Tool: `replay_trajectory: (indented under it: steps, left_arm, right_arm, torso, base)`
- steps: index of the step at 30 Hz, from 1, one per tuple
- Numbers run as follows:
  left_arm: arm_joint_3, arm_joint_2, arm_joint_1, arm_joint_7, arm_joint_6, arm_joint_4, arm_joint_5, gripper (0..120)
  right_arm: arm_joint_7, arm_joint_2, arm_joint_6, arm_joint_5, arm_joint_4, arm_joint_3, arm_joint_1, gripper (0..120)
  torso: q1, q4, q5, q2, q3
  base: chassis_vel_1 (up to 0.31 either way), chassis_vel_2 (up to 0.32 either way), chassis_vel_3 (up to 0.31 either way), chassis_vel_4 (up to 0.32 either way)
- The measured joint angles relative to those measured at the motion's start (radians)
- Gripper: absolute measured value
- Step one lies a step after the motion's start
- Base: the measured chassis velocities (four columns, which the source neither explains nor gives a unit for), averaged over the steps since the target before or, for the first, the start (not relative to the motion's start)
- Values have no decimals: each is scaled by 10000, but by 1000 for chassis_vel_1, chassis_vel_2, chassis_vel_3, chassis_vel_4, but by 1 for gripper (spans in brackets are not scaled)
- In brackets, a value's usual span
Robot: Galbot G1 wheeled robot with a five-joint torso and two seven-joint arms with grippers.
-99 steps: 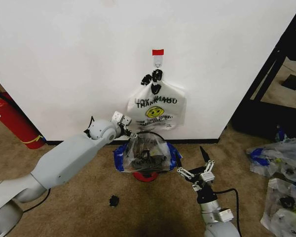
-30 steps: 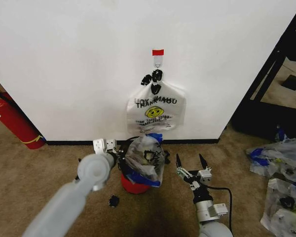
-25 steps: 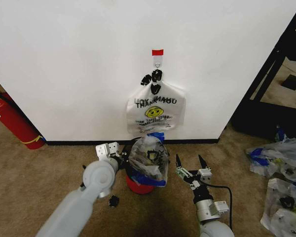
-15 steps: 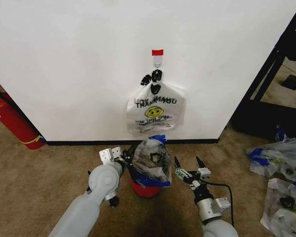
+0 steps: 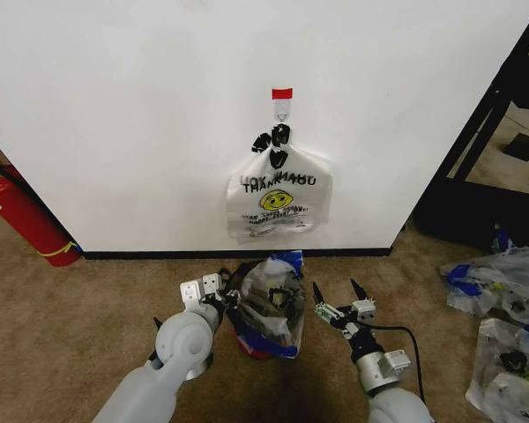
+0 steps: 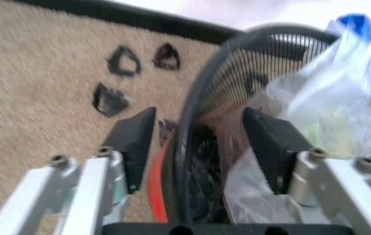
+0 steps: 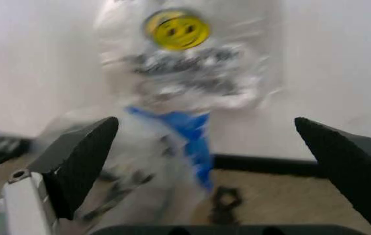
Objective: Pick up the garbage bag from the wall and place it over the trash bin.
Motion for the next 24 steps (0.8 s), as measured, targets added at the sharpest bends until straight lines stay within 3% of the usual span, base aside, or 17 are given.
replay_trajectory:
  steps: [4,6,10,16,22,24]
  left_arm:
    - [-95,145,391,464,-459,-291,1304,75]
    - [-101,103,622,592,-532,-533,1656,85]
    - [-18,-12,860,795,-556,-764,2104,97]
    - [57,-95,1051,977,-594,-902,2553,100]
    - [90,-131,1056,978,-599,-874,2612,100]
    - [99,-138,1058,970,-606,-833,2653,100]
  right_arm:
    - [-226,-591,-1337,1817,334,-435,376,100]
    - [-188,-860,-2544,2905,614,-569,640,100]
    - [156,-979,-3650,4021,741,-719,1123,100]
    - [832,-809,-5019,5707,752,-708,1820,100]
    - [1018,-507,-5783,6173,179,-772,2488,98]
    - [1395,-471,-6223,6223,132,-819,2752,93]
  torso:
    - [0,6,0,0,1]
    - [0,7,-3,0,0]
    - [1,4,-1,0,1]
    - [1,2,-3,0,0]
    - [1,5,-2,0,1]
    - [1,5,-2,0,1]
  base:
    - [0,0,0,0]
    - [0,0,0,0]
    - [0,0,0,0]
    - [0,0,0,0]
    - [0,0,0,0]
    - [0,0,0,0]
